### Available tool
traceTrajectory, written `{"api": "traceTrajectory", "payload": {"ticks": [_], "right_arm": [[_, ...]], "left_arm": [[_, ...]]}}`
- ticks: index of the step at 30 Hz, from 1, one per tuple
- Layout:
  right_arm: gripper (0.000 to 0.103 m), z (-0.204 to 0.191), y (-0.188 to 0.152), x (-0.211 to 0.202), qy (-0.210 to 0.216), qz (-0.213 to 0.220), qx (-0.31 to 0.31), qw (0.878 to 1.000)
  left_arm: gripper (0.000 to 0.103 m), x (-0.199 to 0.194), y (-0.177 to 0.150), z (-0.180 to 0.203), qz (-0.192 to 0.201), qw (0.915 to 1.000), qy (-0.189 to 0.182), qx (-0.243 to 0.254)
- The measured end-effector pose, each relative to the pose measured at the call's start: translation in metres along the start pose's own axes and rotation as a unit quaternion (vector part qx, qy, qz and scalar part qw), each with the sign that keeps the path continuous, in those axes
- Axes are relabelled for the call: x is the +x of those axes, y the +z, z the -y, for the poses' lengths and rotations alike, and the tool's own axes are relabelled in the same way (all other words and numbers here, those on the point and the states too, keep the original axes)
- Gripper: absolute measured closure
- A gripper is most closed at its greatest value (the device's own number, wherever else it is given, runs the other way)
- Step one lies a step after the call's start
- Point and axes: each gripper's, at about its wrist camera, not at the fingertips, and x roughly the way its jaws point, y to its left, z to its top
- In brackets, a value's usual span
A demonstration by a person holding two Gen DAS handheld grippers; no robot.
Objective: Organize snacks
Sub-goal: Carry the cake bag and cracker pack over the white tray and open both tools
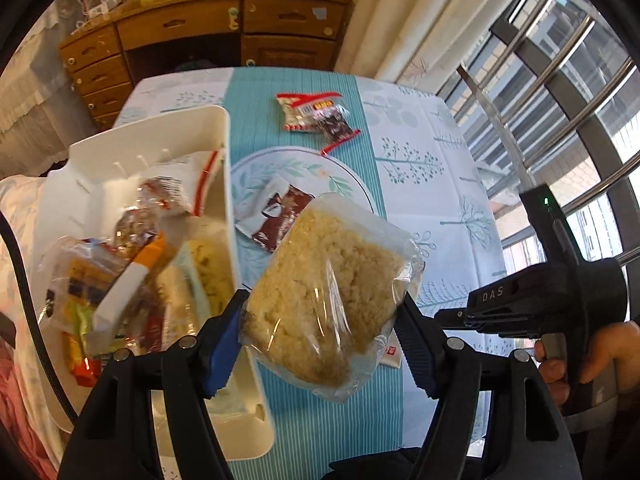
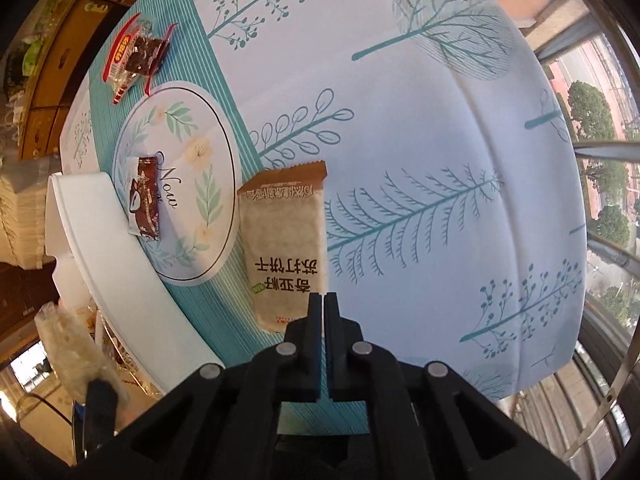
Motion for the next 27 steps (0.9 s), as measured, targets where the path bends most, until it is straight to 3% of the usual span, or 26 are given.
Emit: {"api": "traceTrajectory", "payload": {"ticks": [3,7,13,23,27], "right_arm": [[0.097,0.008,-0.004,-0.002,0.012,0.001,0.022,1.0],[0.07,0.012,-0.004,0.0,0.023,0.0,0.038,0.999],[0.053,0.005,0.002,0.013,0.019,-0.002,0.05,0.999],[0.052,-0.032,0.009,0.043,-0.018,-0.017,0.018,1.0],[0.052,-0.051,0.01,0.052,-0.071,-0.009,-0.003,0.997]], "left_arm": [[0.034,-0.009,-0.003,-0.006,0.013,0.9999,0.0,-0.005],[0.034,-0.018,-0.008,-0.013,0.031,0.9993,-0.006,-0.017],[0.034,-0.023,-0.012,-0.024,0.036,0.9989,-0.001,-0.031],[0.034,-0.03,-0.016,-0.048,0.039,0.9973,0.026,-0.057],[0.034,-0.032,-0.018,-0.06,0.039,0.9964,0.035,-0.067]]}}
